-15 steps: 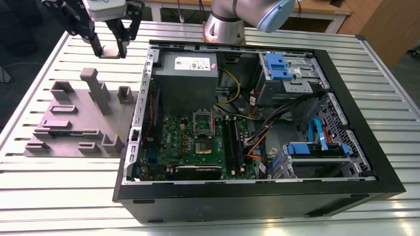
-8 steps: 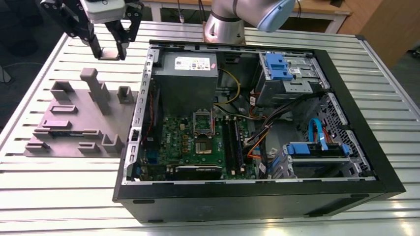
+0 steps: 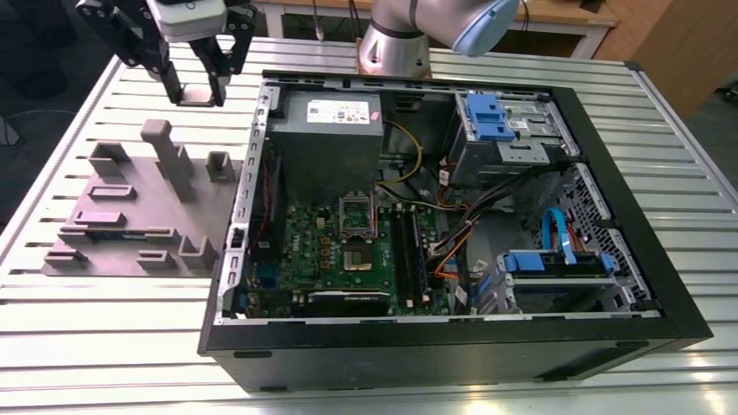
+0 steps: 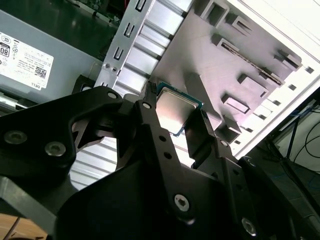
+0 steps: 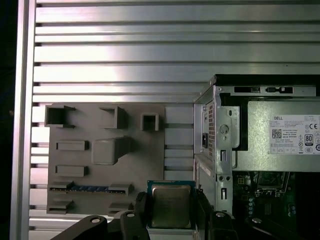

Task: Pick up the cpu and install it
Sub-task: 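Pick up the cpu and move it towards the insertion slot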

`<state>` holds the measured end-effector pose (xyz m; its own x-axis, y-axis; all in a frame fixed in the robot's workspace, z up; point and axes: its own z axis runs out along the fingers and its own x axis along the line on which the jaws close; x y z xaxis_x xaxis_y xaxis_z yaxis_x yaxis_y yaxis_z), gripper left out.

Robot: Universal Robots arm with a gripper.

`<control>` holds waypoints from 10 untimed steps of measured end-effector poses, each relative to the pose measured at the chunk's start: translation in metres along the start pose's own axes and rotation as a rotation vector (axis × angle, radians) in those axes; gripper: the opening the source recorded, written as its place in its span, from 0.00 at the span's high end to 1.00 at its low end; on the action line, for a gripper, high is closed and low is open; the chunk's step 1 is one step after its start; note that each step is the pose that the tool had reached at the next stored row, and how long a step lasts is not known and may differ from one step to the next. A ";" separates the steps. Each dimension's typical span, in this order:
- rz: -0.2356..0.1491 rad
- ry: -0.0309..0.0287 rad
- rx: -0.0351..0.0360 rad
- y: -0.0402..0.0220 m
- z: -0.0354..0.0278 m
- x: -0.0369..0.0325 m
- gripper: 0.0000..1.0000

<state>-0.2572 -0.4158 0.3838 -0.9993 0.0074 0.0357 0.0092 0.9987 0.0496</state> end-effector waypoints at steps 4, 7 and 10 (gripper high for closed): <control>0.000 0.0001 0.0000 0.0001 -0.0001 -0.0054 0.53; 0.000 0.0001 0.0000 0.0001 -0.0002 -0.0072 0.53; 0.000 0.0001 0.0000 0.0001 -0.0002 -0.0089 0.53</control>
<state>-0.2483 -0.4158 0.3837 -0.9993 0.0074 0.0357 0.0092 0.9987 0.0497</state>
